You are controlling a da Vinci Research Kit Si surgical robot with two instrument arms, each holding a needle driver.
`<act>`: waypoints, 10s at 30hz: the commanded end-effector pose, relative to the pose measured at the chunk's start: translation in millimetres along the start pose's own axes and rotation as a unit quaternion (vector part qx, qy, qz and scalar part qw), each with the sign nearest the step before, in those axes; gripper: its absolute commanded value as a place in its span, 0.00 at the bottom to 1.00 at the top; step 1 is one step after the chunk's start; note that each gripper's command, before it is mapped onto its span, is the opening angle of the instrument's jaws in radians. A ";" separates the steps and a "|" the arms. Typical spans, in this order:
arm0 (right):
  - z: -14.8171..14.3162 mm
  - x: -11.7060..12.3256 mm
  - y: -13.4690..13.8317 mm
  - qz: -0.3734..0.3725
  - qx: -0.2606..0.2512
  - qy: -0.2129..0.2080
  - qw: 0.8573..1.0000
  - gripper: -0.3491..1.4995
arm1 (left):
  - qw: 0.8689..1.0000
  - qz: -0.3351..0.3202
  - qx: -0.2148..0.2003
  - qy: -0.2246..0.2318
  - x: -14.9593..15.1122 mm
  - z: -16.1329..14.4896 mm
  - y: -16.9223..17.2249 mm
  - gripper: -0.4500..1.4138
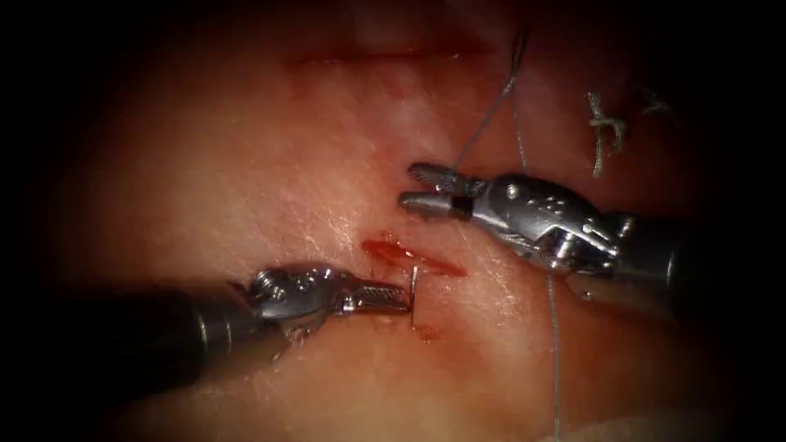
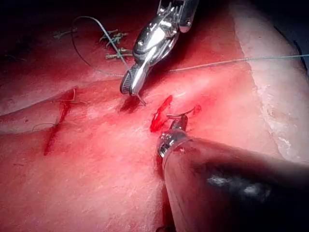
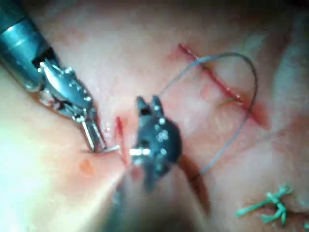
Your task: Wound Closure
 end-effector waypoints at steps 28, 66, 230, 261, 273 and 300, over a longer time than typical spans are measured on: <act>0.0 -3.5 -0.6 0.064 0.077 -0.098 0.990 0.00 | 1.000 0.020 -0.001 0.000 -0.1 0.7 -0.1 0.27; -3.2 -5.2 5.5 -0.002 0.024 -0.053 0.998 0.78 | 0.964 0.261 -0.043 -0.024 2.9 3.4 2.5 0.59; -5.8 -1.3 0.7 0.225 0.135 0.124 0.957 0.00 | 0.994 0.112 -0.009 -0.002 11.5 -4.2 4.2 0.00; -3.3 -1.2 -0.7 0.035 0.032 0.099 0.994 0.00 | 0.987 0.087 0.018 -0.134 2.9 2.0 -6.3 0.00; -2.7 -1.3 -1.1 -0.008 0.028 0.101 0.994 0.00 | 0.966 0.026 -0.044 -0.254 4.2 1.9 -7.1 0.00; -2.4 -0.6 -1.3 -0.046 0.021 0.117 0.992 0.00 | 0.904 -0.061 -0.142 -0.399 3.5 3.1 -8.9 0.42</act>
